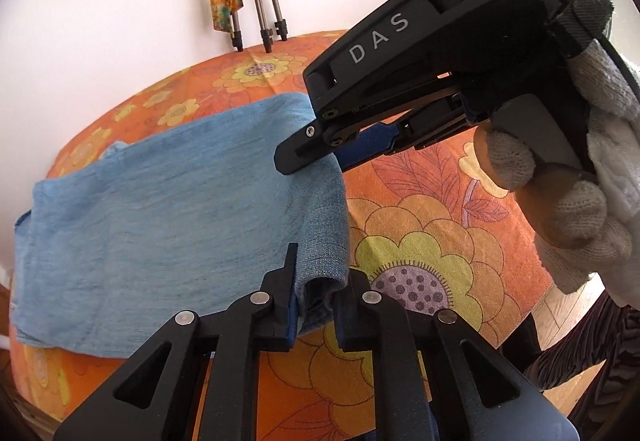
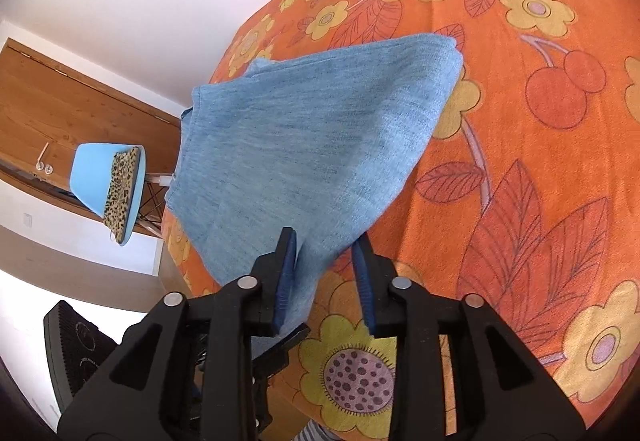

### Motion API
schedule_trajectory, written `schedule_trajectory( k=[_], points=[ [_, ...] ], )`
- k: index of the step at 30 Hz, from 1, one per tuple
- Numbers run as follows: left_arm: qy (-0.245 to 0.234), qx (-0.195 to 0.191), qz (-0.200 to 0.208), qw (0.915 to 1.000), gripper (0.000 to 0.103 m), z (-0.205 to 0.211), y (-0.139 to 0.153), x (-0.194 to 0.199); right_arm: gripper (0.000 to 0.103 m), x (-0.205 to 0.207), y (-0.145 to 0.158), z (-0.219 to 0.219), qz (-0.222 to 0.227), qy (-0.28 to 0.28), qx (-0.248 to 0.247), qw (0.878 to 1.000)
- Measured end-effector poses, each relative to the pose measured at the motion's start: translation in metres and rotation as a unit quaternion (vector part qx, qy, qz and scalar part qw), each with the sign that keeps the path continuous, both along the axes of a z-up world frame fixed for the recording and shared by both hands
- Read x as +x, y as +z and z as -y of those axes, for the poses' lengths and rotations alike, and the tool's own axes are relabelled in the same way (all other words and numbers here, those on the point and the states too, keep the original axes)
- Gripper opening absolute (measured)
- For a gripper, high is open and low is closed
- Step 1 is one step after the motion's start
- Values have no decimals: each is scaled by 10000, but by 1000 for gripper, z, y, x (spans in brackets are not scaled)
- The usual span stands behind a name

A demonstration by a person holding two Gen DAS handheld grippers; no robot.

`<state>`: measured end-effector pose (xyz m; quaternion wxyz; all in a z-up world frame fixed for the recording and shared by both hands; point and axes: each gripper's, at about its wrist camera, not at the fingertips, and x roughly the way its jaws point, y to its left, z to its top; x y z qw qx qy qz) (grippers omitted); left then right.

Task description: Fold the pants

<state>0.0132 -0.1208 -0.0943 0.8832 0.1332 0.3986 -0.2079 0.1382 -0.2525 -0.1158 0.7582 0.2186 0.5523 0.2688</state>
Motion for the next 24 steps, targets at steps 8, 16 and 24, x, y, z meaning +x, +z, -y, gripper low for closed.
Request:
schedule_trajectory(
  k=[8, 16, 24],
  points=[
    [58, -346, -65, 9994, 10, -13, 13, 2, 49, 46, -1, 26, -32, -664, 276, 9974],
    [-24, -436, -36, 9990, 10, -16, 22, 2, 35, 79, -15, 26, -122, -975, 55, 9951],
    [-73, -594, 21, 9982, 9, -25, 34, 3, 11, 84, -14, 27, -134, -1161, 387, 9924]
  ],
)
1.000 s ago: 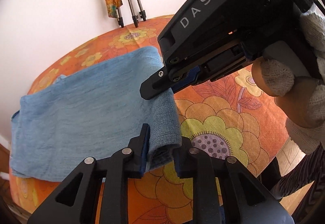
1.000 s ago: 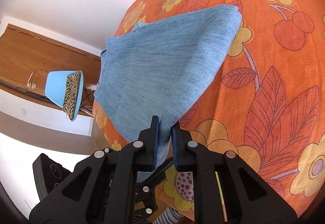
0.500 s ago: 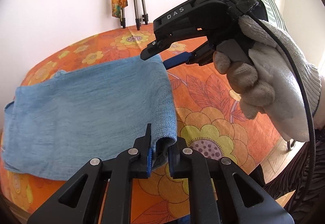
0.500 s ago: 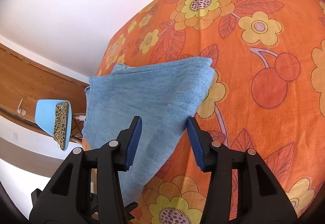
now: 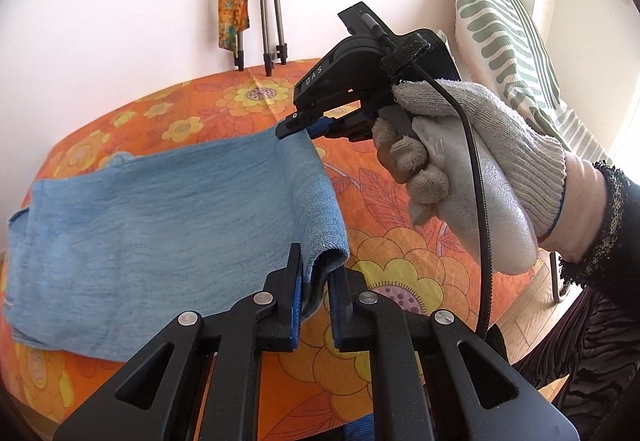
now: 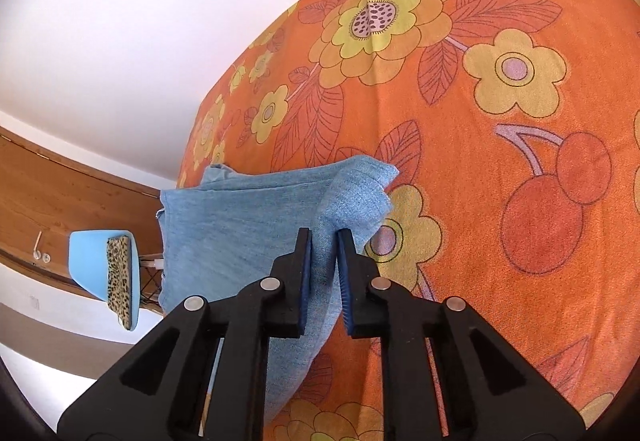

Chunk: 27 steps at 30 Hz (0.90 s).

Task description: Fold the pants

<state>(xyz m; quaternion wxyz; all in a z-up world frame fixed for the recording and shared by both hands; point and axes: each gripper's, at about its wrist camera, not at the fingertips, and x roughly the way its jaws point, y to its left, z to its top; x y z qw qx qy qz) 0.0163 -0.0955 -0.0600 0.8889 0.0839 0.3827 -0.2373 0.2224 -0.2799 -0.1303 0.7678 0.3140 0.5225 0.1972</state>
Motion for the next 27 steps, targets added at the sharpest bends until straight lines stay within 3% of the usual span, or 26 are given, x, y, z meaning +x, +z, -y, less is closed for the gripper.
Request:
schedule_trajectory(
  k=[15, 21, 27],
  points=[
    [183, 77, 151, 9997, 9, -31, 18, -4, 9, 5, 66, -55, 648, 339, -345, 9967],
    [371, -75, 272, 9989, 9, -65, 28, -3, 8, 13, 89, -103, 840, 598, -445, 9937],
    [801, -394, 300, 9956, 9, -127, 37, 5, 8, 24, 110, -175, 1031, 939, -618, 9883]
  ],
)
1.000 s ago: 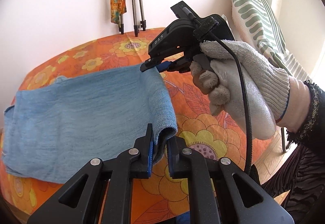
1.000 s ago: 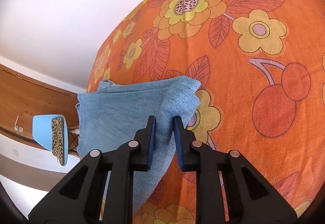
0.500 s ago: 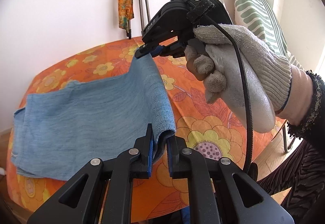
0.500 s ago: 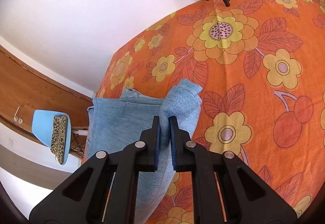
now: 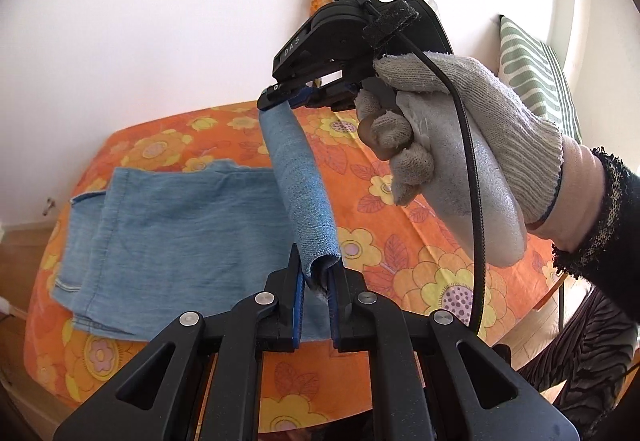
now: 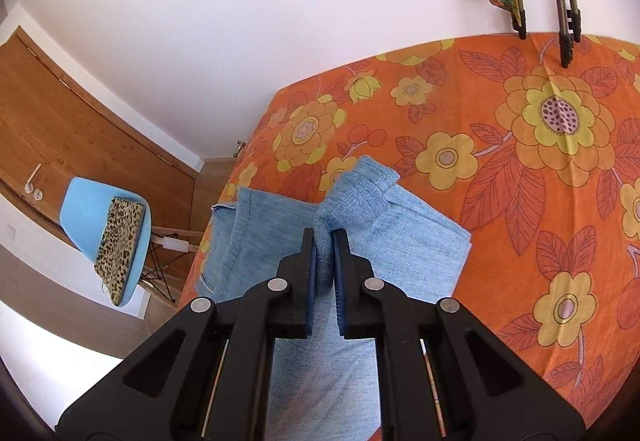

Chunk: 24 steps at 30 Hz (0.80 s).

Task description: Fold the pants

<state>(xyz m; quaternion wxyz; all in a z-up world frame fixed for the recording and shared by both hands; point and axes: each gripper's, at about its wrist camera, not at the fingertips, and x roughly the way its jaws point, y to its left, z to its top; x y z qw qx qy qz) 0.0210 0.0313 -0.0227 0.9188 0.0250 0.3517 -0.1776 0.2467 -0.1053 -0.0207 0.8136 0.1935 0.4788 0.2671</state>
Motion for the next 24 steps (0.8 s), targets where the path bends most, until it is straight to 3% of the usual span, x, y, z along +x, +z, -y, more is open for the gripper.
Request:
schedule_trajectory(
  k=[11, 19, 24],
  points=[
    [1092, -83, 37, 9940, 7, -129, -9, 11, 7, 27, 6, -163, 208, 745, -288, 9966],
    [1663, -184, -238, 9856, 7, -200, -43, 21, 7, 40, -30, -273, 96, 1237, -687, 9899],
    [1875, -296, -436, 9809, 7, -230, -65, 27, 7, 45, -61, -309, -17, 1345, -910, 9867]
  ],
)
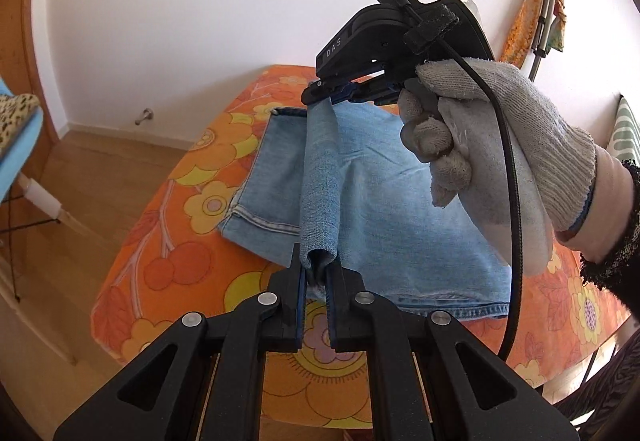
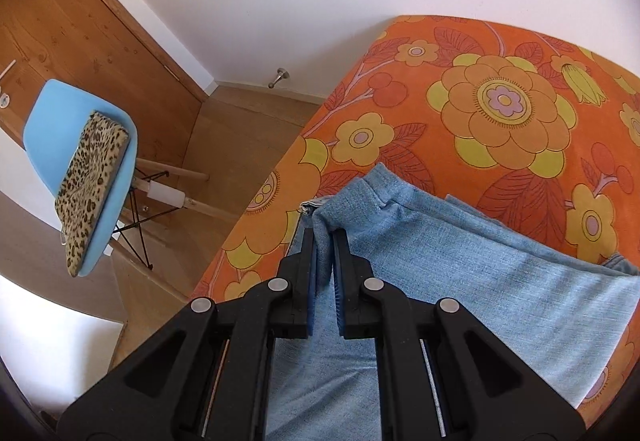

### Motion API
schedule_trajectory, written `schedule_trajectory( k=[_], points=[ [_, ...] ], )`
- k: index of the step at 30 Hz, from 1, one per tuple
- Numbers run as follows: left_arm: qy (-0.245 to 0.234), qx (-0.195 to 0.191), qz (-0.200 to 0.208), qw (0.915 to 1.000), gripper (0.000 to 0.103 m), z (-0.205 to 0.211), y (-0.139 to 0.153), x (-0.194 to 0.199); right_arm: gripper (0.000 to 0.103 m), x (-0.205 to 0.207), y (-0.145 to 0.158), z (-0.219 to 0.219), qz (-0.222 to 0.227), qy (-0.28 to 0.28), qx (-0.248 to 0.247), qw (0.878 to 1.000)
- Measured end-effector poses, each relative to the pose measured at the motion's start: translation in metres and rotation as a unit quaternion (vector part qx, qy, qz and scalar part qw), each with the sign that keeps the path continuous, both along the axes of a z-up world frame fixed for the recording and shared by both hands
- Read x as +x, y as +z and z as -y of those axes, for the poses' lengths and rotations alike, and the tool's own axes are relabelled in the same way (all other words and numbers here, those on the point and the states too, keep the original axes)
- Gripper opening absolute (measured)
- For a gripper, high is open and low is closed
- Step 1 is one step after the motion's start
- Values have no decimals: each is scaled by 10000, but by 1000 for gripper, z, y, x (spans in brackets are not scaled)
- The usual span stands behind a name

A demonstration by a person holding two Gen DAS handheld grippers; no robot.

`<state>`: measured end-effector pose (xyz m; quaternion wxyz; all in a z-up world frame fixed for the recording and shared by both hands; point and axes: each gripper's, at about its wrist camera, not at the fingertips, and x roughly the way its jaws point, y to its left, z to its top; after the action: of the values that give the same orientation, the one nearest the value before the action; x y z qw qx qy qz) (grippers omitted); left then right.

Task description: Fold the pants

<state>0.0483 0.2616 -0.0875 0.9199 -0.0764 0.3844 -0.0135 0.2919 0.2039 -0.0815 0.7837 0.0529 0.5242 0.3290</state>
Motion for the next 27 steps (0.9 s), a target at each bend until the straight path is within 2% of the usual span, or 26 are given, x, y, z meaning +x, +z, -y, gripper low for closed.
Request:
schedule_trajectory(
  k=[4, 8, 11, 12, 13, 14, 17, 19, 21, 23, 25, 27],
  points=[
    [124, -31, -9, 9999, 7, -12, -7, 5, 7, 8, -12, -14, -4, 10, -93, 10000],
    [239, 178, -179, 9994, 9, -18, -17, 12, 11, 13, -15, -29, 149, 281, -164, 9994],
    [322, 422, -244, 9983, 20, -17, -19, 12, 22, 18, -4, -22, 99, 338, 176, 9992],
    [397, 608, -202, 9972, 25, -17, -17, 11, 33, 18, 4, -16, 134, 296, 331, 9989],
    [476, 773, -149, 9958, 25, -17, -15, 9, 39, 17, 13, -7, 242, 253, 418, 9985],
    [533, 838, -142, 9950, 25, -19, -13, 9, 41, 15, 22, 2, 365, 233, 452, 9980],
    [789, 720, -84, 9942, 25, -34, -4, 8, 42, 5, 40, 38, 549, 300, 544, 9966],
    [795, 640, -34, 9948, 25, -40, 4, 10, 48, -5, 44, 70, 608, 319, 544, 9962],
    [633, 536, -6, 9966, 26, -41, 10, 18, 50, -16, 41, 104, 686, 251, 342, 9967],
    [478, 400, -4, 9981, 34, -42, 14, 28, 50, -32, 34, 135, 812, 160, 10, 9966],
    [158, 89, -87, 9998, 55, -43, 16, 45, 50, -46, 25, 164, 855, 24, -171, 9962],
    [10, -159, -198, 9997, 58, -43, 18, 61, 50, -57, 13, 190, 692, -193, -163, 9973]
  ],
)
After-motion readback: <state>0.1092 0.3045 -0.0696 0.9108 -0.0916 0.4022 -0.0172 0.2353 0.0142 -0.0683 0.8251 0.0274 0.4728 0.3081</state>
